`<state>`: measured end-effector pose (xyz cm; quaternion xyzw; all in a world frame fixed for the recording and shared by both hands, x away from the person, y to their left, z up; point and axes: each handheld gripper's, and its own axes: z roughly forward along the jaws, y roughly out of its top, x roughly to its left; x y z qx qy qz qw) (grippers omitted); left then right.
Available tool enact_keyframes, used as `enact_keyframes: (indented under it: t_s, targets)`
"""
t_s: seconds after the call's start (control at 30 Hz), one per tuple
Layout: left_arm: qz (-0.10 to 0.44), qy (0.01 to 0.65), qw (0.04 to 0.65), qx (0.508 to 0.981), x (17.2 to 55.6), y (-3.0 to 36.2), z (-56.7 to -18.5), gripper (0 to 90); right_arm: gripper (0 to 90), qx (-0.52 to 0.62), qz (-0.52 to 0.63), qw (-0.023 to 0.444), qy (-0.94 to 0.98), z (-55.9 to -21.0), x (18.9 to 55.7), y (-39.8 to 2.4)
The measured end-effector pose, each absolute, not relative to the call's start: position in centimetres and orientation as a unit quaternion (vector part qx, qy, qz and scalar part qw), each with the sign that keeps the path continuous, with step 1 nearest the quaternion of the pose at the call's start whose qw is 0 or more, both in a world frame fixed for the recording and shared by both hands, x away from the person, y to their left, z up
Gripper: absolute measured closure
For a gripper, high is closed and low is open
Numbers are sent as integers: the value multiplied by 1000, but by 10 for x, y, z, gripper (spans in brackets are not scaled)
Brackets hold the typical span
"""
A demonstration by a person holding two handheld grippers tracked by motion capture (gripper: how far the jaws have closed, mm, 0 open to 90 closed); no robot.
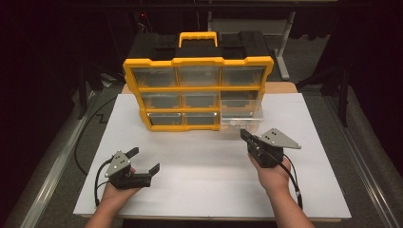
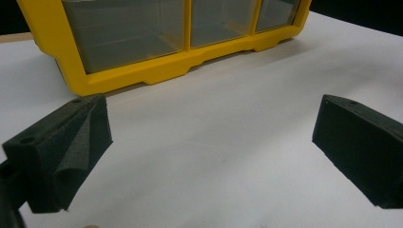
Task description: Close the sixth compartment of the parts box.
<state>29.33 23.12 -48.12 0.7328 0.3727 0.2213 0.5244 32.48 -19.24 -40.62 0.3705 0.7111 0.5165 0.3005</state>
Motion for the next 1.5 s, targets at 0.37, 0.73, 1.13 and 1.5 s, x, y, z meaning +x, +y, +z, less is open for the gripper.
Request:
enact_keyframes:
  t_s: [0.37,0.73,1.13,1.5]
  targets:
    - [222,375,528,729,294,232,-481,5,900,359,527,315,703,-388,327,-188]
    - [222,376,531,727,293,233,-480,5,900,355,530,324,699,-380,331,-184]
    - [221,373,528,730,294,234,-480,5,900,364,530,328,692,-382,343,-185]
    - [220,374,531,727,293,234,-480,5,900,369,521,339,691,-383,355,-185]
